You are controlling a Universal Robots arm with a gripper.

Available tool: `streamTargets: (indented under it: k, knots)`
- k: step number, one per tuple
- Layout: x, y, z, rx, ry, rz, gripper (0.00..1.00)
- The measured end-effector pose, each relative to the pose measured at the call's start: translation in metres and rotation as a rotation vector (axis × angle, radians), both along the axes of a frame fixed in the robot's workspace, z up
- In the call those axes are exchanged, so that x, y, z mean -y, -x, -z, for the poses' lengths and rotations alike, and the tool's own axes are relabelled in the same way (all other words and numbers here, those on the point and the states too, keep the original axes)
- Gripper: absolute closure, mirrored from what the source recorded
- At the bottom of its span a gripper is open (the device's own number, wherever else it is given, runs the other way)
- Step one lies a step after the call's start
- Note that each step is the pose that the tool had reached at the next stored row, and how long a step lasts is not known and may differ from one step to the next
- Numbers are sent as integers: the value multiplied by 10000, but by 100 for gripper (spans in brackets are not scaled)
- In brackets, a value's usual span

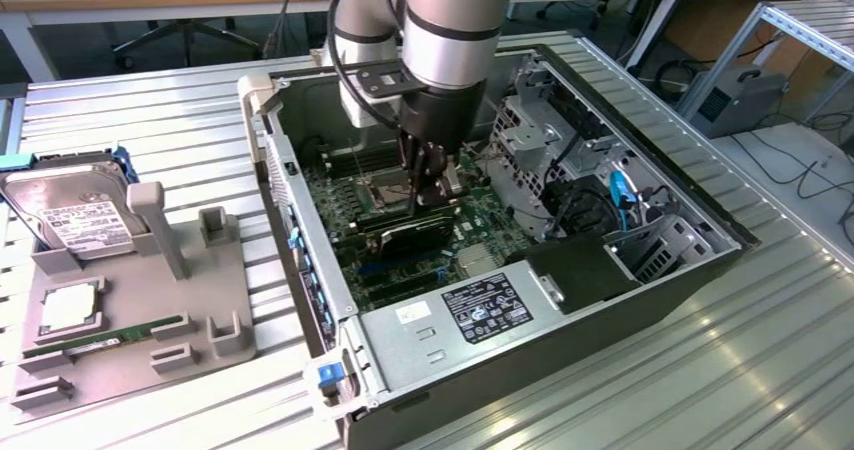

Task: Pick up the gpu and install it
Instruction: 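Press down on the gpu until it lock into place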

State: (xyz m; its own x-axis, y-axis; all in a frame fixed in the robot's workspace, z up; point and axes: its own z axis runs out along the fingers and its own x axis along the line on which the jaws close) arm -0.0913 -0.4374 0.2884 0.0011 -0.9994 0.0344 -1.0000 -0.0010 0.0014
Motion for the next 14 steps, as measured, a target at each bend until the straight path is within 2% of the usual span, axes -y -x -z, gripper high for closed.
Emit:
streamTargets:
  k: [4, 9, 14]
  knots:
    - [26, 91, 12, 0, 0, 1, 89]
    - [28, 316, 36, 1, -1, 1, 89]
    - [39, 396, 59, 0, 0, 2, 89]
